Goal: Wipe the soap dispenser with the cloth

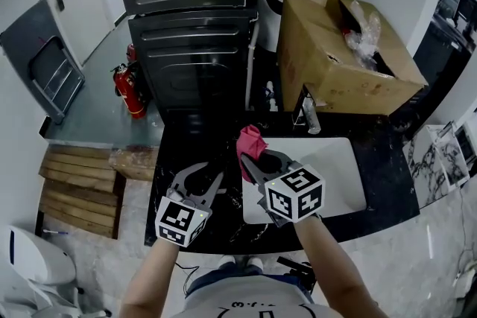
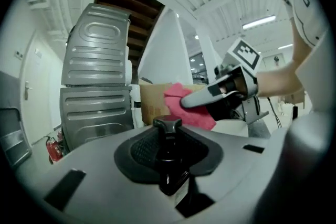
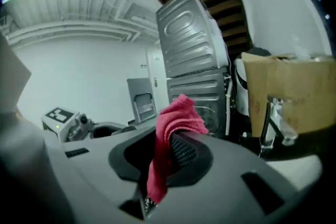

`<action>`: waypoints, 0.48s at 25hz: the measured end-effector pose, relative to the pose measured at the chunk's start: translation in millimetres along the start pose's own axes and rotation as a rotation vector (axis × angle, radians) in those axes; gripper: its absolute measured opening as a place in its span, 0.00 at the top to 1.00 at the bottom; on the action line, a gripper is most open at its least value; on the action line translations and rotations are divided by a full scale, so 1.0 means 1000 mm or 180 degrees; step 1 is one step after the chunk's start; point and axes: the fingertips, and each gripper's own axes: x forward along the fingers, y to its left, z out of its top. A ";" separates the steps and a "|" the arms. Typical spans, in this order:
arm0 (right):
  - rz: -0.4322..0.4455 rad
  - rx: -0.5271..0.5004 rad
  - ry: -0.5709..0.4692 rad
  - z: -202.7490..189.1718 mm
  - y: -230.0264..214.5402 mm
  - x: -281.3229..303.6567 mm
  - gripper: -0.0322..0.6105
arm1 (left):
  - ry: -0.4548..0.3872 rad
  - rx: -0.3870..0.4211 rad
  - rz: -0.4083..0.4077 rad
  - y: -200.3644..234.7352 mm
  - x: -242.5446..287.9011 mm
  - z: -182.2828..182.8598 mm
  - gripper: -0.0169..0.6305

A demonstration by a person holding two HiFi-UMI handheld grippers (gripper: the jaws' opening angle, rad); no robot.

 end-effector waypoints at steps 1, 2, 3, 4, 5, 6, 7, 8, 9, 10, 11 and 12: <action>-0.0029 0.0169 -0.0083 0.000 -0.007 -0.003 0.86 | -0.0045 -0.0086 0.0050 0.007 0.002 0.000 0.82; -0.0061 0.0279 -0.0147 0.000 -0.013 -0.005 0.86 | -0.0070 -0.0158 0.0098 0.014 0.005 -0.001 0.82; -0.0095 0.0343 -0.0193 0.000 -0.018 -0.008 0.86 | -0.0077 -0.0220 0.0140 0.021 0.008 -0.003 0.82; -0.0124 0.0390 -0.0226 -0.002 -0.023 -0.010 0.86 | -0.0071 -0.0278 0.0175 0.028 0.013 -0.006 0.82; -0.0140 0.0440 -0.0245 -0.003 -0.026 -0.012 0.86 | -0.0055 -0.0336 0.0203 0.034 0.017 -0.009 0.82; -0.0144 0.0492 -0.0250 -0.005 -0.030 -0.013 0.86 | -0.0031 -0.0388 0.0226 0.040 0.023 -0.013 0.82; -0.0142 0.0530 -0.0241 -0.008 -0.032 -0.014 0.86 | -0.0003 -0.0429 0.0244 0.046 0.029 -0.017 0.82; -0.0141 0.0539 -0.0223 -0.011 -0.035 -0.015 0.86 | 0.0028 -0.0450 0.0256 0.052 0.036 -0.021 0.82; -0.0145 0.0525 -0.0199 -0.014 -0.038 -0.017 0.86 | 0.0056 -0.0455 0.0265 0.057 0.044 -0.025 0.82; -0.0152 0.0504 -0.0173 -0.017 -0.041 -0.018 0.86 | 0.0072 -0.0453 0.0270 0.061 0.052 -0.028 0.82; -0.0155 0.0494 -0.0150 -0.021 -0.043 -0.019 0.86 | 0.0070 -0.0457 0.0271 0.066 0.059 -0.030 0.82; -0.0155 0.0501 -0.0131 -0.025 -0.045 -0.020 0.86 | 0.0053 -0.0463 0.0266 0.070 0.065 -0.031 0.82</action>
